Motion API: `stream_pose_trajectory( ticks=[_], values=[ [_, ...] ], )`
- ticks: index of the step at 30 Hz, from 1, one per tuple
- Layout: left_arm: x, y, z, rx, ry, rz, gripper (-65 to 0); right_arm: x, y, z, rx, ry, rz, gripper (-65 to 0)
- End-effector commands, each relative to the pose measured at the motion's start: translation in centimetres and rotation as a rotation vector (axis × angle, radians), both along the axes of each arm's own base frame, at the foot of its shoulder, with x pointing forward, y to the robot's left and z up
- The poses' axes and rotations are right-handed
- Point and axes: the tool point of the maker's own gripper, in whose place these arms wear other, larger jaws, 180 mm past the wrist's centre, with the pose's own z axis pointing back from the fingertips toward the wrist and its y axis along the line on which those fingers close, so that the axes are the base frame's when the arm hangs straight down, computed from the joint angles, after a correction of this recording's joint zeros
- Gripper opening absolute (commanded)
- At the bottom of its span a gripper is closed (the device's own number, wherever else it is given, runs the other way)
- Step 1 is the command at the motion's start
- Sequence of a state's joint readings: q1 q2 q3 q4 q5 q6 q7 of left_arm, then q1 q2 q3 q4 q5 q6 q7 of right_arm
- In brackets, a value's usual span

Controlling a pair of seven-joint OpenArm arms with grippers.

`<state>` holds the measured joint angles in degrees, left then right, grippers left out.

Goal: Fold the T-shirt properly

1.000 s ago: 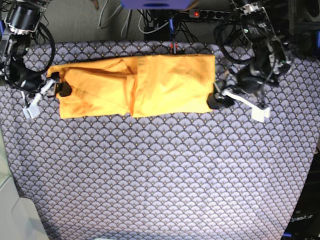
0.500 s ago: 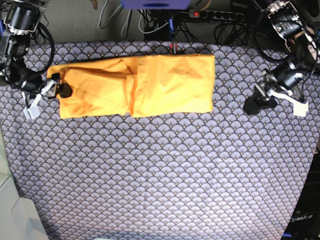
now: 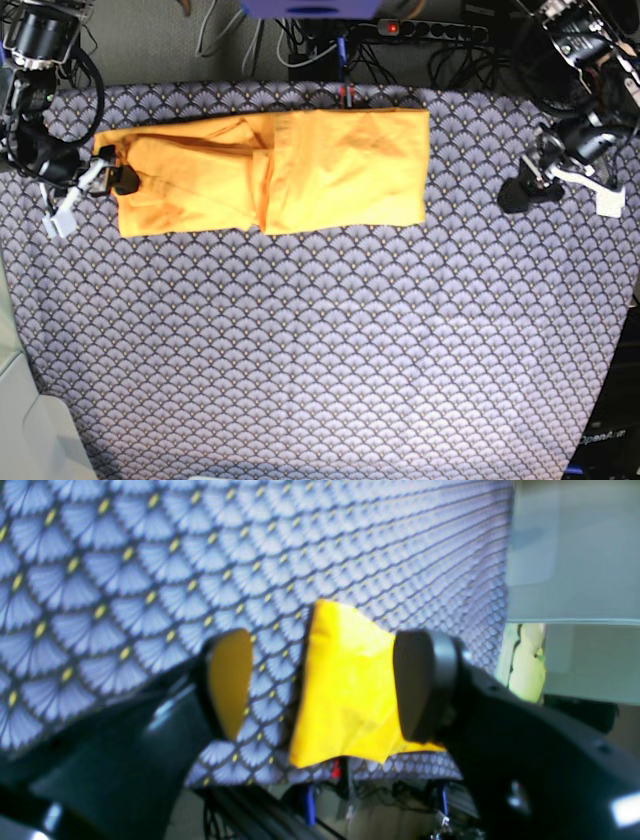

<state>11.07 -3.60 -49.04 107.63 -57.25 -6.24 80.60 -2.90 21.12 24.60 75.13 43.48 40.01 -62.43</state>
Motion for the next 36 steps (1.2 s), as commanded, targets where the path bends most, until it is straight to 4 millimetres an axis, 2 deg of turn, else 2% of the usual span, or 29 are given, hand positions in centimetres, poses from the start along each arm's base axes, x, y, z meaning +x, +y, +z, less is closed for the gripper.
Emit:
stream_pose_trajectory(
  ticks=[1, 5, 11, 13, 26, 30, 36],
  values=[
    [0.5, 0.0, 1.2, 0.002, -0.046, -0.004, -21.6, -0.1, -0.7, 0.2, -0.029, 0.003, 0.004, -25.5],
    [0.4, 0.0, 1.1, 0.003, -0.044, -0.005, -21.6, -1.1, -0.4, -0.7, -0.013, 0.034, 0.0, -25.7],
    [0.4, 0.1, 1.1, 0.003, -0.043, -0.005, -21.6, -3.2, 0.0, -4.1, 0.066, 0.145, -0.056, -25.9],
    [0.4, 0.1, 1.1, 0.002, -0.041, -0.004, -21.6, -3.4, 0.0, -4.6, 0.082, 0.162, -0.067, -26.4],
    [0.5, 0.2, 1.0, 0.005, -0.04, 0.0, -21.6, -3.4, 0.5, -4.7, 0.076, 0.174, -0.038, -56.9],
    [0.5, 0.4, 1.0, 0.011, -0.039, 0.0, -21.6, -3.0, 2.1, -3.2, 0.027, 0.124, 0.056, -62.3],
    [0.6, 0.6, 1.2, 0.018, -0.043, 0.0, -21.6, -2.2, 4.6, 0.7, -0.033, -0.018, 0.15, -62.7]
  ],
)
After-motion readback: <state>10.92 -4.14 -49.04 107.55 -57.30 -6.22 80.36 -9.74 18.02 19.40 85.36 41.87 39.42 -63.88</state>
